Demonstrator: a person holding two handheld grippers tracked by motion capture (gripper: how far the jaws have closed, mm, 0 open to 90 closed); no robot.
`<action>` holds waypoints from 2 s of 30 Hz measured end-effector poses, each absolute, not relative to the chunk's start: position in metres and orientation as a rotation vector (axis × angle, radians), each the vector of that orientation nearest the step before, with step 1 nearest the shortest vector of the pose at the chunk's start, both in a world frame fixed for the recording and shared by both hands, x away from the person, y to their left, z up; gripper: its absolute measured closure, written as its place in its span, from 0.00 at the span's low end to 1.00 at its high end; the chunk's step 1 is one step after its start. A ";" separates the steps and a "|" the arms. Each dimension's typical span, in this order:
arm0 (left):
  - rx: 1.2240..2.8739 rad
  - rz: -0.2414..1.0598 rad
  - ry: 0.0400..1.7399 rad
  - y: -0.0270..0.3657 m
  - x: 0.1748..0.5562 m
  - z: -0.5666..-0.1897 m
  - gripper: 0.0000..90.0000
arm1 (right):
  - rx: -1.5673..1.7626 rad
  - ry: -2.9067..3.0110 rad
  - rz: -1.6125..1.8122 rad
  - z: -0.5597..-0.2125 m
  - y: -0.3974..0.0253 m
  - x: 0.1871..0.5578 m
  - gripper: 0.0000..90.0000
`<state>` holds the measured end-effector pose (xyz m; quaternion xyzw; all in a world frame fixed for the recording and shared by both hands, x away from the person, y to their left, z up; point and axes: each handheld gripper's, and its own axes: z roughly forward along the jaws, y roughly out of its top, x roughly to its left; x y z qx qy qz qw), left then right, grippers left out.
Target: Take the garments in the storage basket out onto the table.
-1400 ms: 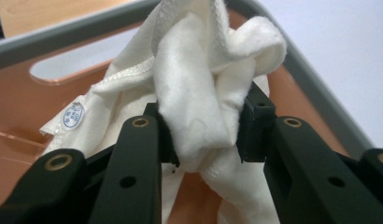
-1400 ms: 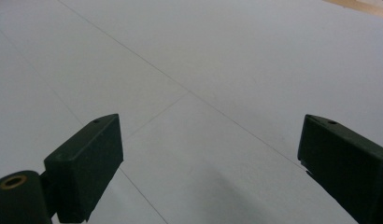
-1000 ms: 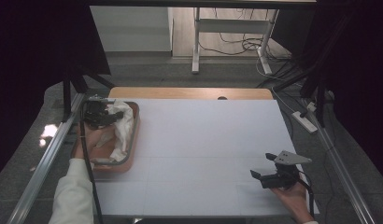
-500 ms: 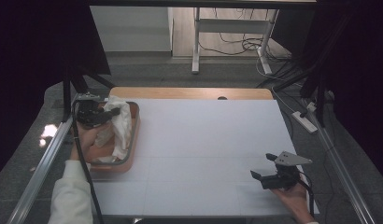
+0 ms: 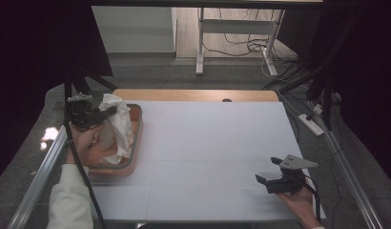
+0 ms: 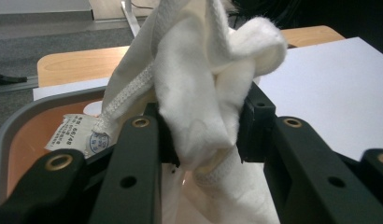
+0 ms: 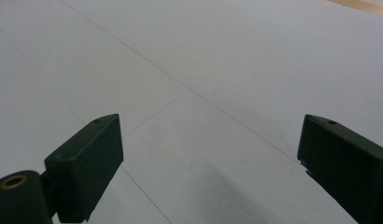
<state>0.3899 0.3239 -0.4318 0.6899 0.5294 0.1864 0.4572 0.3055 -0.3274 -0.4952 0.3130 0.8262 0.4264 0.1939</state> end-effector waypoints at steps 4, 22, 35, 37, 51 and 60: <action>1.691 0.467 1.301 0.323 0.389 -0.430 0.74 | 0.877 2.318 1.193 -0.495 -0.327 0.306 0.07; 1.631 0.466 1.251 0.320 0.381 -0.415 0.74 | 0.883 2.315 1.190 -0.496 -0.328 0.305 0.07; 1.599 0.458 1.219 0.317 0.376 -0.406 0.74 | 0.884 2.314 1.185 -0.496 -0.328 0.304 0.07; 1.599 0.463 1.220 0.315 0.375 -0.405 0.74 | 0.884 2.315 1.183 -0.496 -0.328 0.304 0.07; 1.575 0.475 1.185 0.308 0.369 -0.393 0.74 | 0.886 2.315 1.187 -0.497 -0.328 0.304 0.07; 1.558 0.478 1.139 0.300 0.363 -0.382 0.74 | 0.887 2.316 1.185 -0.497 -0.328 0.304 0.07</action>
